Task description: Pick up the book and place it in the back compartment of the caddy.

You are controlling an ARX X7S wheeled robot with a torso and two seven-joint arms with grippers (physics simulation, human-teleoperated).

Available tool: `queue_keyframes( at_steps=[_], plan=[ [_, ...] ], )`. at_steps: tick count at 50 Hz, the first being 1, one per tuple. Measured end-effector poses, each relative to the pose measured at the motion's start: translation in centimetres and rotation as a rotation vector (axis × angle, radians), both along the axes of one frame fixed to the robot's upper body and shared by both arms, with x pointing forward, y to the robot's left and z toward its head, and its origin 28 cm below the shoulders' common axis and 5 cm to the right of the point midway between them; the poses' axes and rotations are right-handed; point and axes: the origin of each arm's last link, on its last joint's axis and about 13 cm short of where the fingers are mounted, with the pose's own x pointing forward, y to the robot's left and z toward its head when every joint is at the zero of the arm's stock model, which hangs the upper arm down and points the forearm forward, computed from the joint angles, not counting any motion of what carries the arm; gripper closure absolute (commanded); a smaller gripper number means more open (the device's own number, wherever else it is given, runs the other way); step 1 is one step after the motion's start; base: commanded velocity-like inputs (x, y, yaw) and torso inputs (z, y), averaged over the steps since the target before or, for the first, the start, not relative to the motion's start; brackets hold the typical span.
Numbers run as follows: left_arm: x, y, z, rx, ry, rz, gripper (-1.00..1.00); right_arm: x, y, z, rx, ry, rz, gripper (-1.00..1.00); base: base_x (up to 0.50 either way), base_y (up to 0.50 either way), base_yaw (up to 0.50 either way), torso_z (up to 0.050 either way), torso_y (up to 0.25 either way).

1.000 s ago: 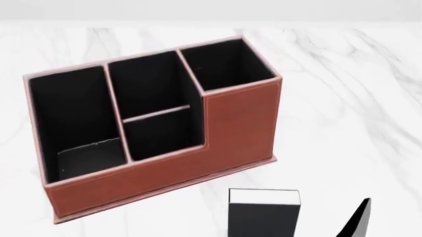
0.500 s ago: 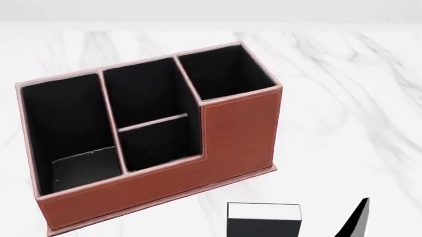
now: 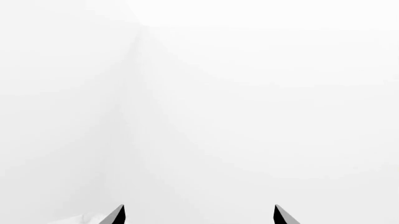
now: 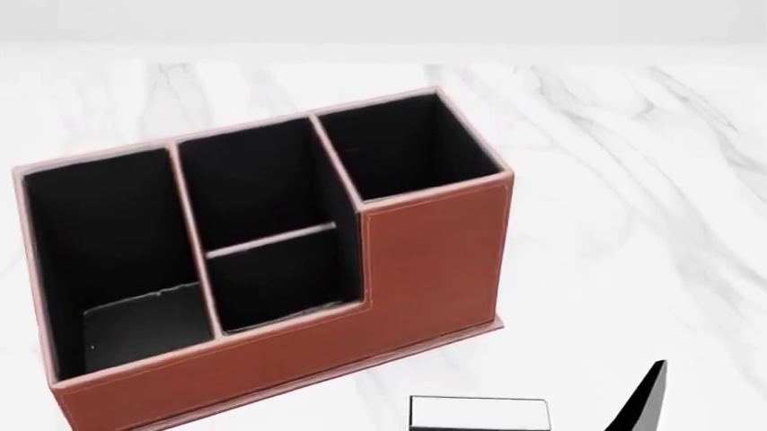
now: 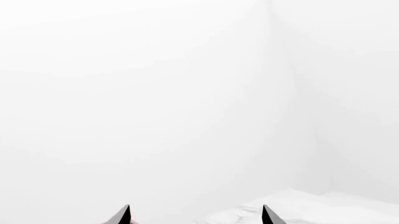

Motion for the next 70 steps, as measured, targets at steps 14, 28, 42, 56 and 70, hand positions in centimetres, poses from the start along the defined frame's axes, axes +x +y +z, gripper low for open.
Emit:
queue_keyframes(
  at_steps=[14, 28, 42, 56, 70],
  plan=[
    [0.03, -0.03, 0.02, 0.001, 0.0, -0.001, -1.0, 0.03, 0.02, -0.02, -0.003, 0.001, 0.0, -1.0, 0.09, -0.01, 0.0, 0.0, 0.0],
    [0.08, -0.04, 0.02, 0.001, 0.001, -0.001, -1.0, 0.07, 0.04, -0.05, -0.005, 0.0, 0.002, -1.0, 0.07, 0.0, 0.0, 0.0, 0.0],
    [0.09, -0.03, -0.03, 0.002, 0.002, -0.001, -1.0, 0.03, 0.09, -0.07, -0.018, -0.005, -0.001, -1.0, 0.0, 0.05, 0.0, 0.0, 0.0],
    [0.11, -0.14, -0.08, 0.003, 0.005, -0.006, -1.0, 0.0, 0.12, -0.06, -0.021, -0.008, 0.0, -1.0, 0.0, 0.12, 0.0, 0.0, 0.0],
    [0.12, -0.16, -0.1, 0.005, 0.006, -0.007, -1.0, 0.01, 0.14, -0.08, -0.017, -0.009, 0.005, -1.0, 0.01, 0.02, 0.0, 0.0, 0.0]
  ],
)
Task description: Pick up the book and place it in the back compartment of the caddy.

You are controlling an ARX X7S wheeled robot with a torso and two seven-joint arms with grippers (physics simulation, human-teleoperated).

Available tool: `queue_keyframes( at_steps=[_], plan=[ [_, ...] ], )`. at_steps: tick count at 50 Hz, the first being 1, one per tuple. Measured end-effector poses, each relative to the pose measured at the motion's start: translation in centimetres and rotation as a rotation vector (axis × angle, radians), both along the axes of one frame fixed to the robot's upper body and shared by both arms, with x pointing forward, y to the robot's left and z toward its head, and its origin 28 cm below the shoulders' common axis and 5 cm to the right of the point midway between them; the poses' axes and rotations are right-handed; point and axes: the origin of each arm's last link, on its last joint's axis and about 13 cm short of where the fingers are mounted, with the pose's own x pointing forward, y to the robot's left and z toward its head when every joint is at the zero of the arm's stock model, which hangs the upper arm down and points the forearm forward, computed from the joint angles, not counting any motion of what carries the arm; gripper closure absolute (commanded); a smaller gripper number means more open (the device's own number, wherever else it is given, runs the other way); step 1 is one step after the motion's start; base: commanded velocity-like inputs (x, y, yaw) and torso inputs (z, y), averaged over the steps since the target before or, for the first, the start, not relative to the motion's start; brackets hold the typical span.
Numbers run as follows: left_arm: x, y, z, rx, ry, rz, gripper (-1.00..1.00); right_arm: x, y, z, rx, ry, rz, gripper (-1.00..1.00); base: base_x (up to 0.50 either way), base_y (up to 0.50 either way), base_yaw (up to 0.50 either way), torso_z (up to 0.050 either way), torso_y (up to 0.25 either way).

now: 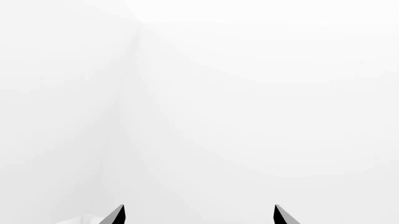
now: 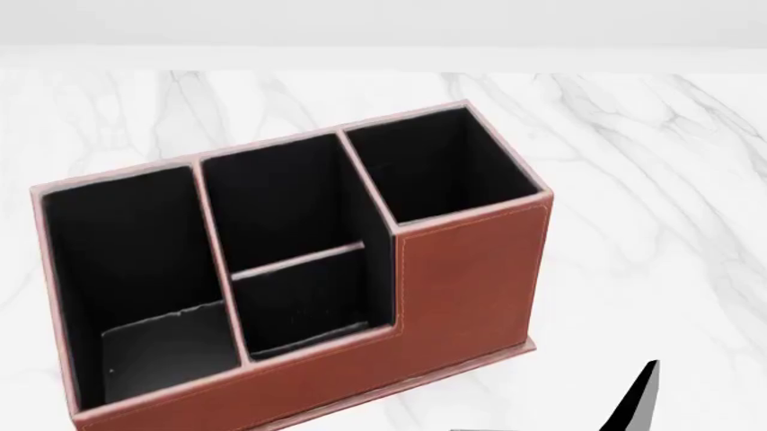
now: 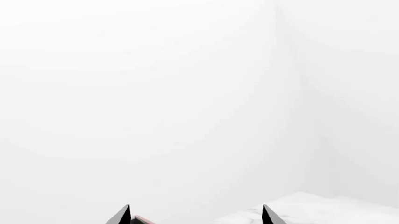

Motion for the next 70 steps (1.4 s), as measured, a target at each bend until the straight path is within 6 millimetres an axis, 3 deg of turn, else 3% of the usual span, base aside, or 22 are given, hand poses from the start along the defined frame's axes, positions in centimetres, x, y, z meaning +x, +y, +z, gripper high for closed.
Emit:
queue_keyframes(
  at_steps=[41, 70],
  plan=[
    [0.2, 0.7, 0.1, 0.028, 0.029, 0.005, -1.0, 0.2, 0.1, -0.2, 0.018, 0.003, 0.019, -1.0, 0.01, 0.0, 0.0, 0.0, 0.0],
    [2.7, 3.7, 2.7, 0.199, 0.104, -0.271, -1.0, 0.3, 0.1, -0.2, 0.025, 0.006, 0.024, -1.0, 0.0, 0.0, 0.0, 0.0, 0.0]
  ],
)
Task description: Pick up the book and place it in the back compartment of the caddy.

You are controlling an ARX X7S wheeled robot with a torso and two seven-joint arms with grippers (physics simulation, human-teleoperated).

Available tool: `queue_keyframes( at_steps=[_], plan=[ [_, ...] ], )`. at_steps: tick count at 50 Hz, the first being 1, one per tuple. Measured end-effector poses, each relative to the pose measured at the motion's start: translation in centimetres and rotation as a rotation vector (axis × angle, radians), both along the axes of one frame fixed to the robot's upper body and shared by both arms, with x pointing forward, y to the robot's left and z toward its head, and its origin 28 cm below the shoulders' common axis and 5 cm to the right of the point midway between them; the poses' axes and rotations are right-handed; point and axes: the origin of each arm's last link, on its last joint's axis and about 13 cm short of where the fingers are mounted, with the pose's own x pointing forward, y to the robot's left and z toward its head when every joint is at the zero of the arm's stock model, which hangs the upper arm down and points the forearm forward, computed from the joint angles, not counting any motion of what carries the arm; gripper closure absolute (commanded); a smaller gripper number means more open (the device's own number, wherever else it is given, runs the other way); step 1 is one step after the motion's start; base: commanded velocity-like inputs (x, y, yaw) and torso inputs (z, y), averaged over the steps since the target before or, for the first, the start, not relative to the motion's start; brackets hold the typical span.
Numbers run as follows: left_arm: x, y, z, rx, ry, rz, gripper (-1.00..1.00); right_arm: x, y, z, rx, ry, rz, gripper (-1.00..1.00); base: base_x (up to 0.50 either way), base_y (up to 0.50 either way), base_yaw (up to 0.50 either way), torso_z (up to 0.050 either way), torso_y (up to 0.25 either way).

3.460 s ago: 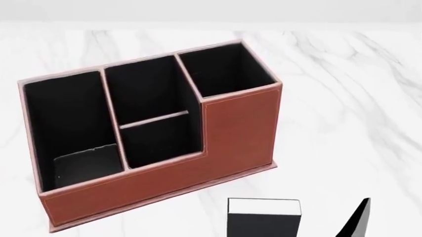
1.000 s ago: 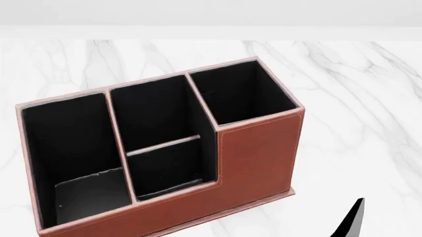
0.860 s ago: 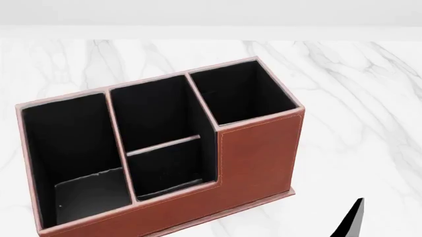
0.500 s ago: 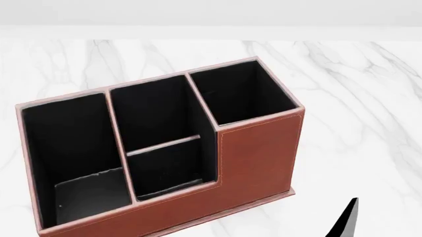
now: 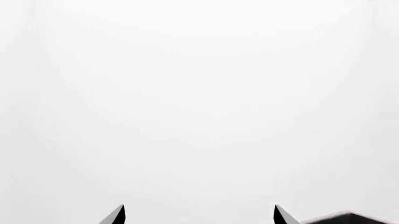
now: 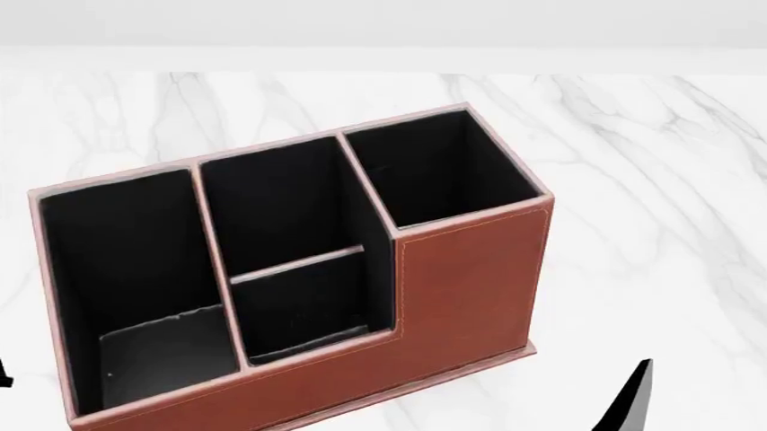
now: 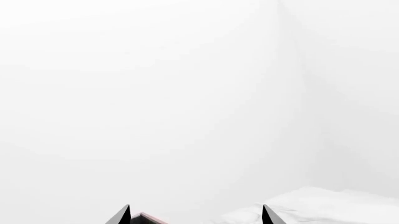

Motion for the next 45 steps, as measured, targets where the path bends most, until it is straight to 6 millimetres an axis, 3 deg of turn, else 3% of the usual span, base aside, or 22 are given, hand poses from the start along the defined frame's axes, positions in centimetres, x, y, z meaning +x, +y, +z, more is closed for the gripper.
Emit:
queue_keyframes(
  at_steps=[19, 45],
  plan=[
    [1.9, 0.3, 0.2, 0.082, 0.047, -0.244, -1.0, 0.1, 0.1, -0.2, 0.002, 0.008, 0.008, -1.0, 0.0, 0.0, 0.0, 0.0, 0.0],
    [4.2, -1.3, -2.5, 0.167, 0.201, -0.485, -1.0, 0.3, 0.3, -0.4, -0.005, 0.019, 0.016, -1.0, 0.0, 0.0, 0.0, 0.0, 0.0]
  ],
)
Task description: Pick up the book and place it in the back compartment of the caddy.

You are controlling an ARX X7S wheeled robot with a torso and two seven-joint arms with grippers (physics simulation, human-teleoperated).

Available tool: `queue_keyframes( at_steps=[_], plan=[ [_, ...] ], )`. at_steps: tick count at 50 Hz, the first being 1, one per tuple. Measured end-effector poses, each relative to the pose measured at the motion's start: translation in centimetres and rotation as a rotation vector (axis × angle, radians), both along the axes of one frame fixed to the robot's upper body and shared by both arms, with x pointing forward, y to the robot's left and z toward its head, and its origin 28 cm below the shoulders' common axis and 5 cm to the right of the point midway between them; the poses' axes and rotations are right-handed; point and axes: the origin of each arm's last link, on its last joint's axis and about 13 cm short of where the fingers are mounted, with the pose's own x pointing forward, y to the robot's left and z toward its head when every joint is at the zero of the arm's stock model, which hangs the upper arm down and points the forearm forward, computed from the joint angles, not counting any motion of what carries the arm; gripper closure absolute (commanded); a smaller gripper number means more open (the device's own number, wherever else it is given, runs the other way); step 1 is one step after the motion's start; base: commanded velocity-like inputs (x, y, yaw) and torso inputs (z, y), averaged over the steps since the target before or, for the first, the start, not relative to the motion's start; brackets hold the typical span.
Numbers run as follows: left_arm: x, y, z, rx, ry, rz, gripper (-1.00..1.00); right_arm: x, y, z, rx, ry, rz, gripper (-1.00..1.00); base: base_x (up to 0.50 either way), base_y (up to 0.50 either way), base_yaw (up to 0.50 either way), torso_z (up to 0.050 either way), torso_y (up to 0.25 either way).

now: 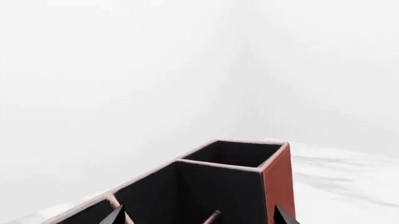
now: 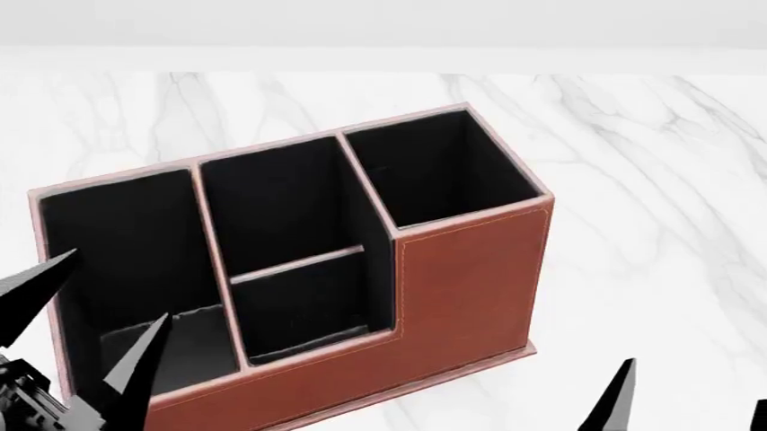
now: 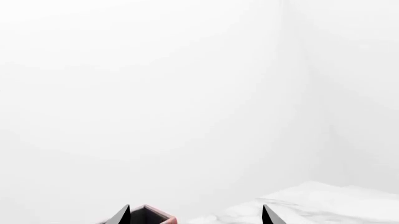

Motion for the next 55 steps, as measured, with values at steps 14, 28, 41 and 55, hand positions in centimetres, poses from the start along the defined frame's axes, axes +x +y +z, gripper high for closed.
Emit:
queue_keyframes(
  at_steps=[14, 28, 41, 55],
  plan=[
    [0.6, -1.4, -1.5, 0.048, 0.058, -0.092, -1.0, 0.1, 0.0, -0.1, -0.002, 0.0, 0.0, -1.0, 0.0, 0.0, 0.0, 0.0, 0.0],
    [0.6, -2.7, -2.6, 0.063, 0.091, -0.184, -1.0, 0.1, 0.1, -0.1, -0.003, 0.001, -0.002, -1.0, 0.0, 0.0, 0.0, 0.0, 0.0],
    [0.5, -3.5, -3.2, 0.056, 0.113, -0.245, -1.0, 0.2, 0.1, -0.2, -0.004, 0.004, -0.002, -1.0, 0.0, 0.0, 0.0, 0.0, 0.0],
    [0.3, -4.1, -3.7, 0.042, 0.139, -0.304, -1.0, 0.2, 0.1, -0.2, -0.005, 0.005, -0.002, -1.0, 0.0, 0.0, 0.0, 0.0, 0.0]
  ],
)
